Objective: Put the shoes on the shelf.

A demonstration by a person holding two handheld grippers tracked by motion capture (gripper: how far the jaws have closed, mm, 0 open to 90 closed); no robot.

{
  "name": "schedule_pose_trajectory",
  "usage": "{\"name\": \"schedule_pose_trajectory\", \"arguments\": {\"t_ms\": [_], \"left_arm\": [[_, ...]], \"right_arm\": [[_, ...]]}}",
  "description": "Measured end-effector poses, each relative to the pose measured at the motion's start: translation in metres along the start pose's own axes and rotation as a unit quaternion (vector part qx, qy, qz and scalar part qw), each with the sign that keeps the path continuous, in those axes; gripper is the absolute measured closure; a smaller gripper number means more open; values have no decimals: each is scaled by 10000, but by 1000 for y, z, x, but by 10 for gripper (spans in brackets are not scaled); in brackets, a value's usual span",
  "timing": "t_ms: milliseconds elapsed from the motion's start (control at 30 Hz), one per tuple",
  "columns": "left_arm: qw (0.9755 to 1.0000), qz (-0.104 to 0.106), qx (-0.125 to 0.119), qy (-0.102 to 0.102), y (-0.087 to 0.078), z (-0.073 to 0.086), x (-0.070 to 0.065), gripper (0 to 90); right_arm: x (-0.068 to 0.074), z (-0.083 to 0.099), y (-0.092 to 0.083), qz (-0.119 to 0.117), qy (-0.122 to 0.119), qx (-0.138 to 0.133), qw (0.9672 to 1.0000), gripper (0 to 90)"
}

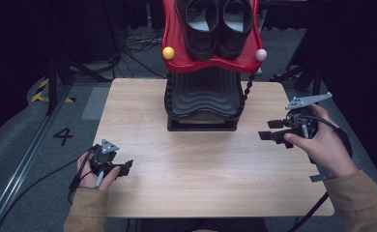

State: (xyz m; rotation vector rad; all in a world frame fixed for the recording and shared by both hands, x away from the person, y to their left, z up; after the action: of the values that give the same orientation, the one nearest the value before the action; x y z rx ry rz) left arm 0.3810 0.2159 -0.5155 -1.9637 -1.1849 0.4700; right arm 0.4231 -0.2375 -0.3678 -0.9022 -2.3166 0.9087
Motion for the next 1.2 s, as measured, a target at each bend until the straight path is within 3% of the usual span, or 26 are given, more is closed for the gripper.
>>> {"name": "schedule_pose_trajectory", "arguments": {"t_ms": [267, 400, 567, 700, 800, 867, 1200], "left_arm": [[10000, -6, -11, 8, 1, -1, 1, 210], [10000, -19, -48, -25, 1, -1, 1, 210], [10000, -23, -45, -28, 1, -2, 1, 210], [10000, -9, -33, -2, 3, -2, 1, 209], [10000, -12, -40, 33, 3, -3, 0, 209], [10000, -6, -45, 23, 3, -3, 0, 209], [10000, 22, -26, 4, 2, -3, 0, 208]], "right_arm": [[-4, 19, 24, -256, -102, -112, 9996, 396], [-8, 33, 40, -372, -57, -56, 9993, 388], [-14, 51, 57, -284, -15, 68, 9996, 378], [-18, 61, 72, -453, 135, 56, 9989, 380], [-23, 70, 84, -341, 121, 343, 9988, 379], [-27, 74, 91, -219, 116, 399, 9989, 386], [-35, 94, 111, -84, 136, 593, 9981, 386]]}}
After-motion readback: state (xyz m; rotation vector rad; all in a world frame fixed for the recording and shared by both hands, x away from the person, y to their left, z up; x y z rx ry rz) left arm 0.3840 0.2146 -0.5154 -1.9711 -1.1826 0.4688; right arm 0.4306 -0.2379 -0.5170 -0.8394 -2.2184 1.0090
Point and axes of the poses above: each handheld gripper's, and its own axes: y roughly forward along the jaws, z roughly out of its underside, x roughly to its left, the point moved 9 cm from there along y, roughly forward along the jaws, and after that the axes turned 6 degrees about y, right-handed, at the moved point
